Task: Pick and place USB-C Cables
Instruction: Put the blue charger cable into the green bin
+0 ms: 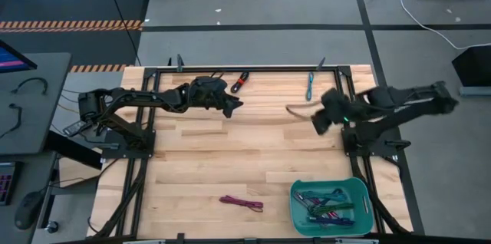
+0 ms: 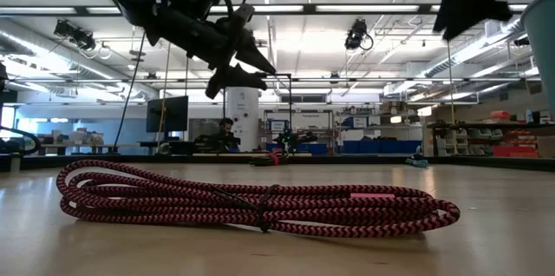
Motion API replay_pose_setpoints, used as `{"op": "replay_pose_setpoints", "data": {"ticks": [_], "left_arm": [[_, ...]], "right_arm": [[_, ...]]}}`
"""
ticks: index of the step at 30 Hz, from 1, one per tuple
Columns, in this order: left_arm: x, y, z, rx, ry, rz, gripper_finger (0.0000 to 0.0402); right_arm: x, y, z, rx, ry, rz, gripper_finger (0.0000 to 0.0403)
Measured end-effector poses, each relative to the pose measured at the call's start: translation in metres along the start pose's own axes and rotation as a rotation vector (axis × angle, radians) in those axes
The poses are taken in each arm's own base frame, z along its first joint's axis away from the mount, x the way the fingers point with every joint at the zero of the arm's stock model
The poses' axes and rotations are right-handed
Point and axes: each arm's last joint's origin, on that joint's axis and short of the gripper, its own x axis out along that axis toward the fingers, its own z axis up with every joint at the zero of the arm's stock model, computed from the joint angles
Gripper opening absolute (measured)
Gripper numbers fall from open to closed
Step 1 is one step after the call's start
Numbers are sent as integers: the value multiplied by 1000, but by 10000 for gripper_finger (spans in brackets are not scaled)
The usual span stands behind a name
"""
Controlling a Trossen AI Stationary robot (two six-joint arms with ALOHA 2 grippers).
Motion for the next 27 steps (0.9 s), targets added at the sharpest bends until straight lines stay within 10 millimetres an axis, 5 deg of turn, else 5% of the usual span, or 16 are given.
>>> {"op": "replay_pose_setpoints", "data": {"ticks": [14, 27], "left_arm": [[0, -1, -1, -195, -1, 2, 172], [2, -22, -16, -201, 57, -47, 172]], "right_arm": [[130, -80, 64, 245, -36, -177, 188], [203, -142, 70, 423, 103, -401, 199]]}}
